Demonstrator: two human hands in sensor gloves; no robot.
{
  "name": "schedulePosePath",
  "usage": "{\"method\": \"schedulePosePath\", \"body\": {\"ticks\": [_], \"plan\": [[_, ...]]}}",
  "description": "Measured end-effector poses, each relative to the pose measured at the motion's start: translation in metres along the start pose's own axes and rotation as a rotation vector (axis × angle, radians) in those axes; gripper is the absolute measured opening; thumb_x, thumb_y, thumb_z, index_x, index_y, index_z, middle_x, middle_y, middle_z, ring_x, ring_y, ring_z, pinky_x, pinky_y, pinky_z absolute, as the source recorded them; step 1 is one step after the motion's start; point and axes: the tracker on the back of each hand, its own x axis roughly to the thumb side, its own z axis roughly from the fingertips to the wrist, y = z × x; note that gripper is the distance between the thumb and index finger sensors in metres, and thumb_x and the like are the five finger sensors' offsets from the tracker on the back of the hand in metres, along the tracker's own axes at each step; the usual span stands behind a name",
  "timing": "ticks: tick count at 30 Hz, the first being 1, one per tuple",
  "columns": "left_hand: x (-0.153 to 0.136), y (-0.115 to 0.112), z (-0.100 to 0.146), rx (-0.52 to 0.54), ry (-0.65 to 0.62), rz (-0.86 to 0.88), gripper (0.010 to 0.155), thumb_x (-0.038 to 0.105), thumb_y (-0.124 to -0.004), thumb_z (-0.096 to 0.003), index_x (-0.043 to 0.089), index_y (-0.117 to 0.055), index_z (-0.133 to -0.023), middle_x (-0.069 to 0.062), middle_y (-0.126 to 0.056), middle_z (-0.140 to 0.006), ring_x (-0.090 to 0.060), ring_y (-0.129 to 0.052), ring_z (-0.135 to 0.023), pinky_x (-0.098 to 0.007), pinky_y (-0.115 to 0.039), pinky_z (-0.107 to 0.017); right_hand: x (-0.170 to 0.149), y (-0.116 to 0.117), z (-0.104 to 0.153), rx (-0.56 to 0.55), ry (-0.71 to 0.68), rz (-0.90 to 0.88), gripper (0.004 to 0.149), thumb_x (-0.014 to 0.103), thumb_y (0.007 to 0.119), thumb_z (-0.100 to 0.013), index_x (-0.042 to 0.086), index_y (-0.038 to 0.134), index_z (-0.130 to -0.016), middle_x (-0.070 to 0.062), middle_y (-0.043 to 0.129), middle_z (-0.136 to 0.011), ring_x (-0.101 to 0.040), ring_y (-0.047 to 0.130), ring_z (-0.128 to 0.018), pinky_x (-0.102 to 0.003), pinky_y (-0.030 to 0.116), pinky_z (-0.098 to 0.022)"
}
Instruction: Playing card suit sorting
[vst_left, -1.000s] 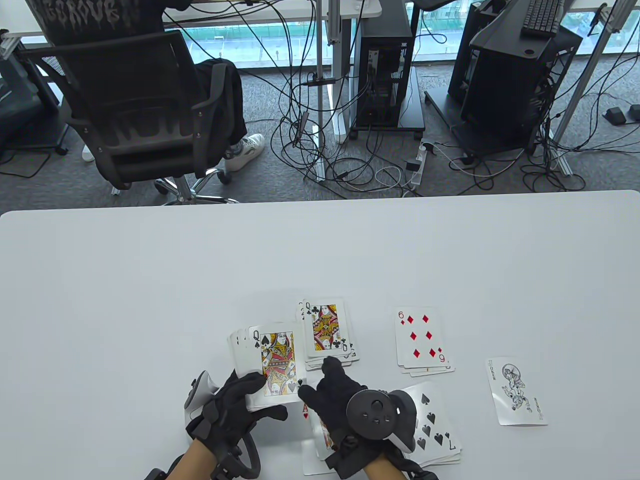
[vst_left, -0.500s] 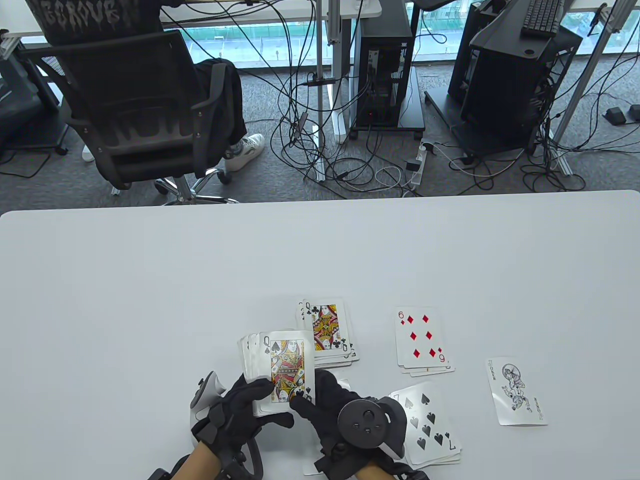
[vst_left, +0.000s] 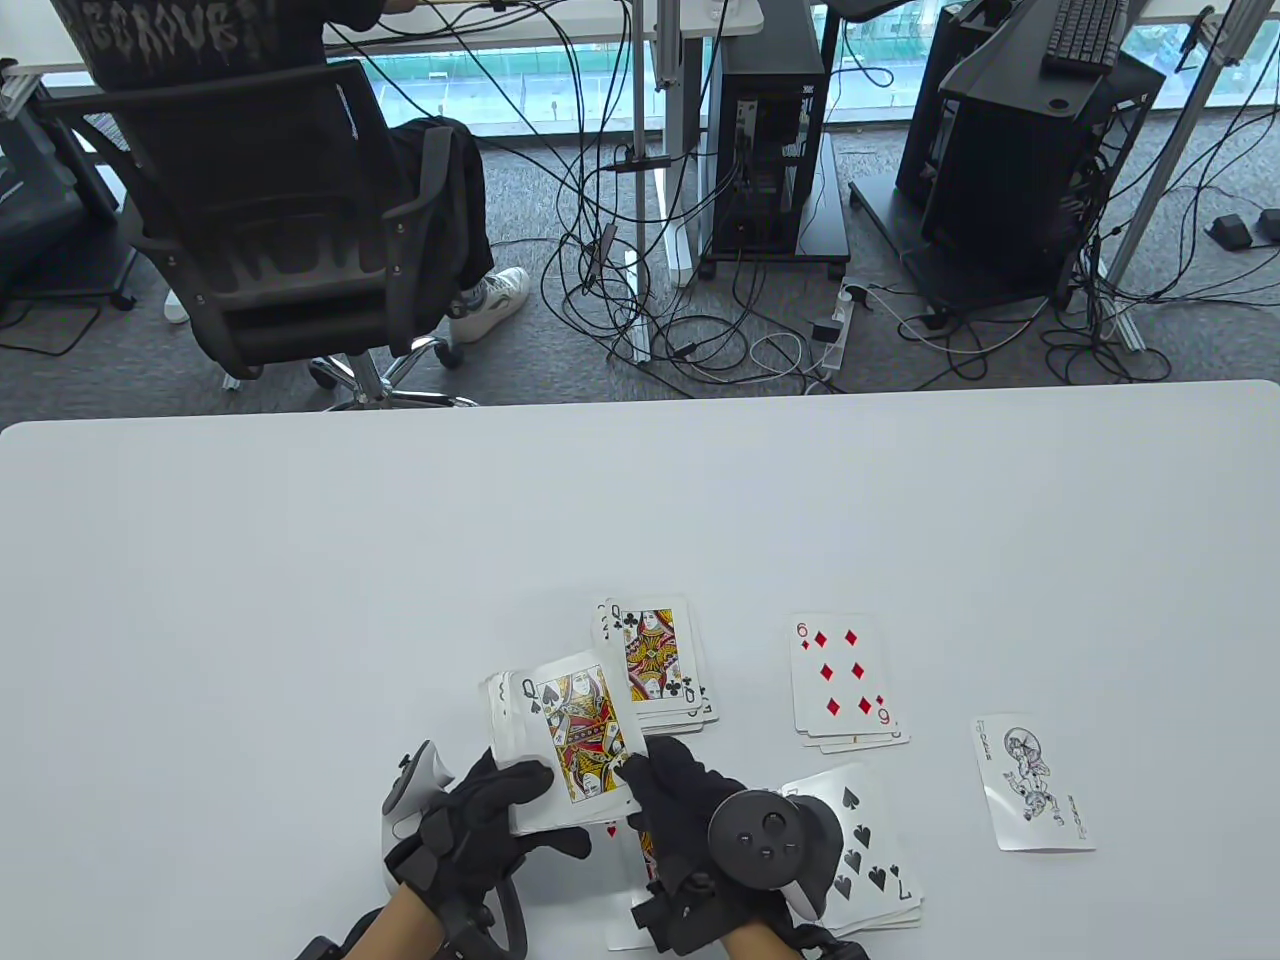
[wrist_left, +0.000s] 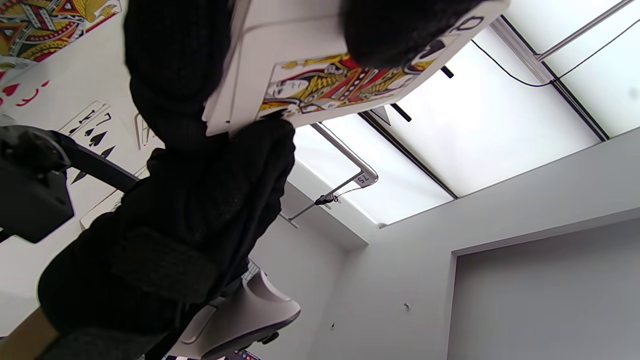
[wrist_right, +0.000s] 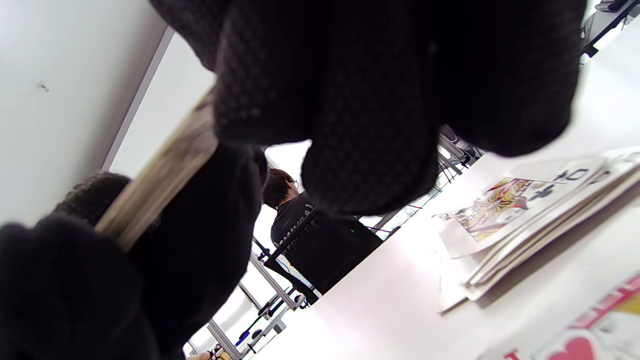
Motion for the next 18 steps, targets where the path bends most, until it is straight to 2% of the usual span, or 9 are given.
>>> {"method": "schedulePosePath", "body": {"ticks": [5,10,14,17,18], "plan": [[0.002,0.003,0.002,0.021,-0.022,0.023,0.051,0.039,-0.070,-0.0606,0.036,-0.046,-0.105,0.007,-0.061,-0.111,-0.027,-0.076,-0.098,-0.041,-0.084,-0.054,-0.010,-0.014,-0.004,-0.050,0.048,0.030,0.039,0.023,0.066,-0.052,-0.010,0.075,-0.072,-0.003,0.094,-0.036,-0.022,0.101,-0.029,-0.043,0.089,-0.025],[0.008,0.004,0.004,0.028,-0.058,0.051,0.051,0.039,-0.070,-0.0607,0.037,-0.046,-0.105,0.007,-0.061,-0.110,-0.026,-0.076,-0.098,-0.041,-0.084,-0.054,-0.032,-0.040,-0.010,-0.065,0.133,-0.044,0.039,0.022,0.067,-0.052,-0.011,0.076,-0.071,-0.004,0.094,-0.035,-0.023,0.101,-0.027,-0.044,0.088,-0.024],[0.010,0.006,0.005,0.031,-0.080,0.072,0.051,0.040,-0.070,-0.0608,0.037,-0.046,-0.105,0.007,-0.061,-0.111,-0.026,-0.077,-0.098,-0.040,-0.084,-0.054,-0.043,-0.070,-0.019,-0.041,0.199,-0.152,0.039,0.021,0.068,-0.052,-0.012,0.076,-0.071,-0.006,0.094,-0.034,-0.025,0.101,-0.027,-0.045,0.088,-0.024],[0.010,0.010,0.006,0.048,-0.082,0.071,0.051,0.040,-0.070,-0.0608,0.037,-0.046,-0.105,0.007,-0.061,-0.110,-0.026,-0.077,-0.098,-0.040,-0.085,-0.054,-0.048,-0.096,-0.022,-0.017,0.270,-0.076,0.039,0.020,0.068,-0.052,-0.013,0.076,-0.070,-0.007,0.094,-0.034,-0.026,0.100,-0.026,-0.045,0.087,-0.023],[0.010,0.011,0.006,0.054,-0.082,0.072,0.051,0.040,-0.070,-0.0608,0.037,-0.046,-0.105,0.007,-0.061,-0.111,-0.026,-0.077,-0.098,-0.040,-0.085,-0.054,-0.051,-0.105,-0.022,0.026,0.304,-0.017,0.039,0.020,0.068,-0.052,-0.013,0.076,-0.070,-0.007,0.094,-0.033,-0.026,0.101,-0.026,-0.046,0.087,-0.023]]}}
